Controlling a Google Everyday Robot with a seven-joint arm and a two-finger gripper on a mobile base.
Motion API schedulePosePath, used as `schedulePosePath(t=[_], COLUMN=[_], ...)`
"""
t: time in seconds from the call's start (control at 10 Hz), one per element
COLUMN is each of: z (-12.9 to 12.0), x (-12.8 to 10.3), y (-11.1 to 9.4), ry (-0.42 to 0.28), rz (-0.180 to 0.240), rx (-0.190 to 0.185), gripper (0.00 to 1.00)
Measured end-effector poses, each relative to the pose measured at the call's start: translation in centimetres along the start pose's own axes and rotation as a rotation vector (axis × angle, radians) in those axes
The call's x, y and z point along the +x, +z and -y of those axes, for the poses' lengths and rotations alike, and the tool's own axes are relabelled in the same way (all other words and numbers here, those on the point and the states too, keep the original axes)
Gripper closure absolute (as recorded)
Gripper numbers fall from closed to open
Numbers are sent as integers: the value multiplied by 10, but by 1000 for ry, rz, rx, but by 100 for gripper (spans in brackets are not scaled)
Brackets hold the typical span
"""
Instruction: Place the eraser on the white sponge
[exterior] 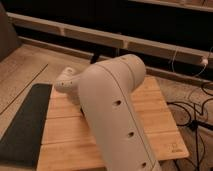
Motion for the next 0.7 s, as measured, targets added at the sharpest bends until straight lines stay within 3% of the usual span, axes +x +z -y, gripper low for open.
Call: schedulePosePath(t=[0.5, 0.7], z=[16, 15], x=[3, 3], y=[-1, 3], ry=[52, 42], rz=[4, 3], rx=[-6, -25], gripper=[99, 84])
